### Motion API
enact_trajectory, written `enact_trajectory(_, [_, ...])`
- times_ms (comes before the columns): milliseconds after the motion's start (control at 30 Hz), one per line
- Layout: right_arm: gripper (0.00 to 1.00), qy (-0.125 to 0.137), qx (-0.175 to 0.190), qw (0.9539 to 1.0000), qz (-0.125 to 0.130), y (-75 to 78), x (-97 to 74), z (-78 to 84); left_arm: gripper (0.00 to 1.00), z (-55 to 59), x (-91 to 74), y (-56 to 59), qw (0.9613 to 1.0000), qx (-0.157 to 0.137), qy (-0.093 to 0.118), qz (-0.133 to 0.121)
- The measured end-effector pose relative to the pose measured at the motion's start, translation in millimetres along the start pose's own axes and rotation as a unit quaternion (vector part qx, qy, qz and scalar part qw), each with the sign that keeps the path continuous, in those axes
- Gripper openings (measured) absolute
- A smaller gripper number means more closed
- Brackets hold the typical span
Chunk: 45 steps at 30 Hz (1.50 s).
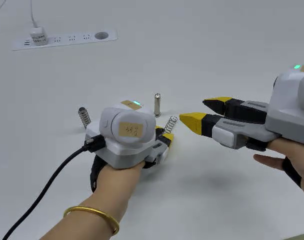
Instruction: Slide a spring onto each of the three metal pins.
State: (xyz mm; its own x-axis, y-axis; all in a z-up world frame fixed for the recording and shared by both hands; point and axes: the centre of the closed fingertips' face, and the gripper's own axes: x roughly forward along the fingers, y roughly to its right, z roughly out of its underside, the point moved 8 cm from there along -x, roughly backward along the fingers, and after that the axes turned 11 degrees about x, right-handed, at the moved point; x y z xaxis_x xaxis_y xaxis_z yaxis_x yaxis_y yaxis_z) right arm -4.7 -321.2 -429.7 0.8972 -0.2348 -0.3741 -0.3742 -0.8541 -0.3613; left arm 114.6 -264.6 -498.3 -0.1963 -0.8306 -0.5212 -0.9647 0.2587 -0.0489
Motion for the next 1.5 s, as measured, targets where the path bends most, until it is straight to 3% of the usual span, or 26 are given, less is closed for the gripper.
enact_trajectory(333, [0.4, -0.005, 0.011, 0.9999, 0.004, 2.0, 0.1, 2.1, 0.11, -0.3, -2.8, -0.2, 0.9998, -0.016, 0.001, 0.01])
enact_trajectory(533, [0.4, 0.003, 0.026, 0.9997, 0.003, 2.7, -0.5, -3.0, 0.1, -8.6, -10.2, 0.5, 0.9994, -0.022, 0.02, 0.018])
enact_trajectory(700, [0.4, 0.004, 0.041, 0.9992, -0.002, 1.6, -0.4, -5.8, 0.1, -18.2, -20.3, -1.4, 0.9976, -0.041, 0.05, 0.024])
enact_trajectory(900, [0.39, 0.009, 0.063, 0.9979, -0.01, -0.8, 0.5, -10.1, 0.1, -27.3, -37.4, -5.0, 0.9912, -0.077, 0.102, 0.034])
enact_trajectory(1167, [0.33, 0.014, 0.098, 0.9945, -0.034, -8.3, 3.5, -14.9, 0.1, -28.7, -54.4, -4.8, 0.9876, -0.07, 0.134, 0.043])
enact_trajectory(1367, [0.32, 0.007, 0.133, 0.9896, -0.055, -14.9, 6.8, -13.6, 0.1, -29.3, -64.0, -0.3, 0.985, -0.063, 0.154, 0.046])
enact_trajectory(1500, [0.29, -0.003, 0.16, 0.9843, -0.073, -19.6, 8.3, -11.2, 0.1, -29.4, -67.8, -0.2, 0.9807, -0.076, 0.174, 0.046])
